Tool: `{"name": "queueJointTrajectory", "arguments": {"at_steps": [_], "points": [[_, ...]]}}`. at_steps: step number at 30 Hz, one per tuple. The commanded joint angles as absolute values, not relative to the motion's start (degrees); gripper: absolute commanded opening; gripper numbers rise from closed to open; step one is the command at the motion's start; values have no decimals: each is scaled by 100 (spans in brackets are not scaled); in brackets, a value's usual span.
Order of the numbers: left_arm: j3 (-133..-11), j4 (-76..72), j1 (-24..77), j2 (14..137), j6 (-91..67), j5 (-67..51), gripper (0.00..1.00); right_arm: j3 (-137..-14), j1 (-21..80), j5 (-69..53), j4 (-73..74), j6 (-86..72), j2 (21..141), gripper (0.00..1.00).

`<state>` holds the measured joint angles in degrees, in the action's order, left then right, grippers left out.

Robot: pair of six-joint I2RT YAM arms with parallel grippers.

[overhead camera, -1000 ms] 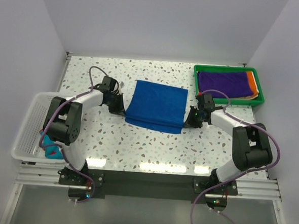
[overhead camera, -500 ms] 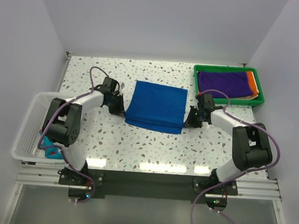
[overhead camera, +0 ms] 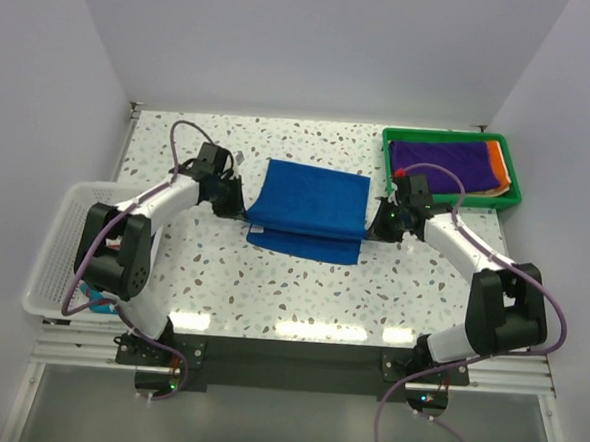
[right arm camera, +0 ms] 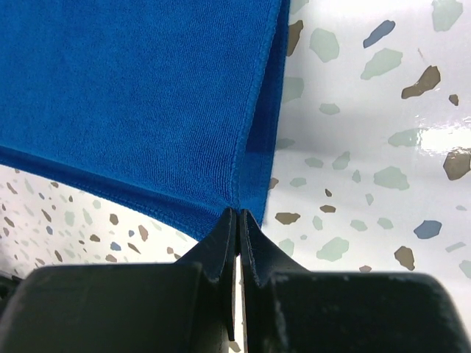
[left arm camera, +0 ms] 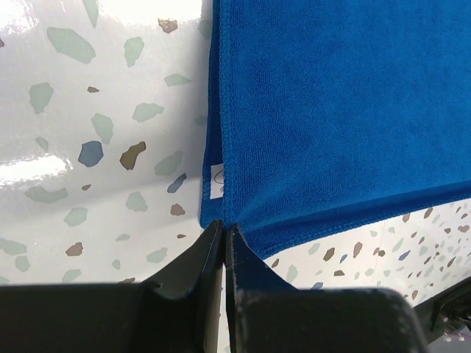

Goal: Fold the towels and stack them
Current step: Fold the towel

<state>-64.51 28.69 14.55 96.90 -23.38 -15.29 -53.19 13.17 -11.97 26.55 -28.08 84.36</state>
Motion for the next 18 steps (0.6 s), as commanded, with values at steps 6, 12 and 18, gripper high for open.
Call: {"name": "queueJointTrajectory", "arguments": {"at_steps": [6,12,18], "points": [[-6355,2998,1380,9501,-2145,-1142,10,-5010,1309,-826,2839,-2760,8218,0],[-6126,2857,1406,9606,-2136,-1160,10,-4782,1310,-721,2620,-2769,8367,0],[-5915,2698,1415,9808,-2118,-1090,13,-4500,1318,-729,2251,-2812,8683,0]]}}
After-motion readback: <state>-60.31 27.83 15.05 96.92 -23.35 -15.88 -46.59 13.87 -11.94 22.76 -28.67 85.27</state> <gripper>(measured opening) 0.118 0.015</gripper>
